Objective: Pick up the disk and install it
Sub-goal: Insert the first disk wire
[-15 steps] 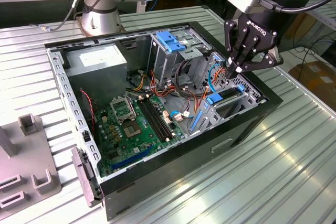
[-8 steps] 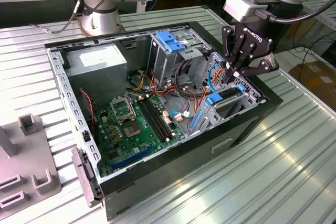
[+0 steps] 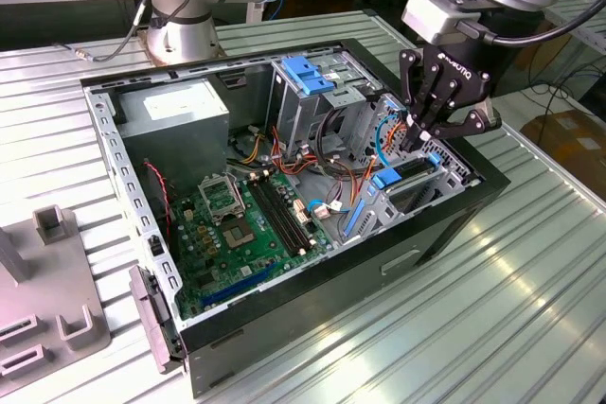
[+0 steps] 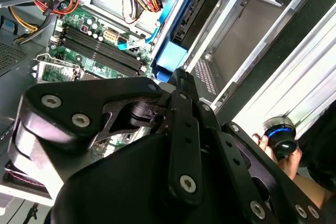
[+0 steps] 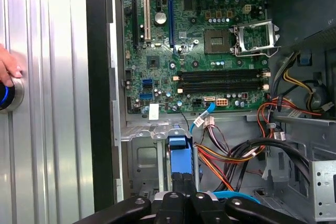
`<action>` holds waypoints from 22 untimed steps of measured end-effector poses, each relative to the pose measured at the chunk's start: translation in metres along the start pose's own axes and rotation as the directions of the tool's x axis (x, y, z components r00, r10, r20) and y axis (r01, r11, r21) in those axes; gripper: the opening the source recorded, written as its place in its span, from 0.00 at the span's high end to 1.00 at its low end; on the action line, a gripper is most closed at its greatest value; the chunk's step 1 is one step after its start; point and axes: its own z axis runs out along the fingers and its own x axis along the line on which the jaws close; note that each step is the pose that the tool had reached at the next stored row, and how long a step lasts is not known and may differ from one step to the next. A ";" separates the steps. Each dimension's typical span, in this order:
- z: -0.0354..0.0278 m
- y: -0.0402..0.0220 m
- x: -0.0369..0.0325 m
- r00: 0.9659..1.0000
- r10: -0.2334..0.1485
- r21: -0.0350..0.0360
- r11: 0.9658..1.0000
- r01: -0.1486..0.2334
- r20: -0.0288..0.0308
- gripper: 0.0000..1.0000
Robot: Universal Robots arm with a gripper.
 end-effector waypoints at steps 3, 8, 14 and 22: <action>0.0001 0.0000 0.0000 1.000 0.000 0.000 1.000 0.000 0.000 0.89; 0.0002 -0.0001 0.0000 1.000 0.000 0.000 1.000 0.000 0.000 0.89; 0.0005 -0.0176 -0.0010 1.000 0.000 0.000 1.000 0.000 0.000 0.89; 0.0012 -0.0317 -0.0018 1.000 0.000 0.000 1.000 0.000 0.000 0.89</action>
